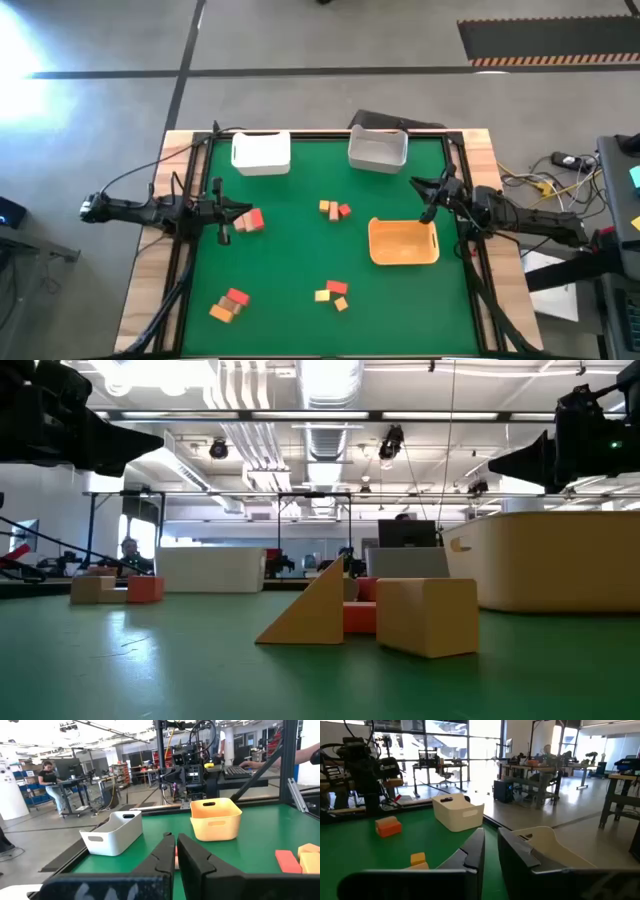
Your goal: Sort & place blocks by color
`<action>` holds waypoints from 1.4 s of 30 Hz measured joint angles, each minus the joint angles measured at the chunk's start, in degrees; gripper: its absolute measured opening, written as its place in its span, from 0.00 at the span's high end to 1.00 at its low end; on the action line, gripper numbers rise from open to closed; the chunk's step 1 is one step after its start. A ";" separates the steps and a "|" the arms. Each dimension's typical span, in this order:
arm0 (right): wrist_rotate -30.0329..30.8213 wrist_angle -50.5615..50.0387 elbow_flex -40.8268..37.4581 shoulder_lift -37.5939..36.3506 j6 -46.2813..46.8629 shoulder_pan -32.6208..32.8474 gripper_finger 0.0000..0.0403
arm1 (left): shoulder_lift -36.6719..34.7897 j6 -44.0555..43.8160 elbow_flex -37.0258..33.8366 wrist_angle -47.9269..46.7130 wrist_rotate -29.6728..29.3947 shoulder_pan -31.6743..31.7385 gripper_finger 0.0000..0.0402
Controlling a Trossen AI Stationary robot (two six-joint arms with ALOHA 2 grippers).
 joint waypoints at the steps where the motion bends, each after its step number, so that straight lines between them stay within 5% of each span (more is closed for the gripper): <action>1: 0.00 -0.02 0.00 -0.02 0.02 0.00 0.89 | 0.00 0.00 0.00 -0.02 -0.02 0.02 0.99; 33: 0.00 0.00 0.01 0.00 0.00 0.00 0.89 | 0.00 0.00 0.00 -0.02 -0.02 0.02 0.99; 42: 0.05 0.74 0.00 6.50 0.00 0.00 0.89 | -0.02 0.02 0.00 0.00 0.00 0.02 0.99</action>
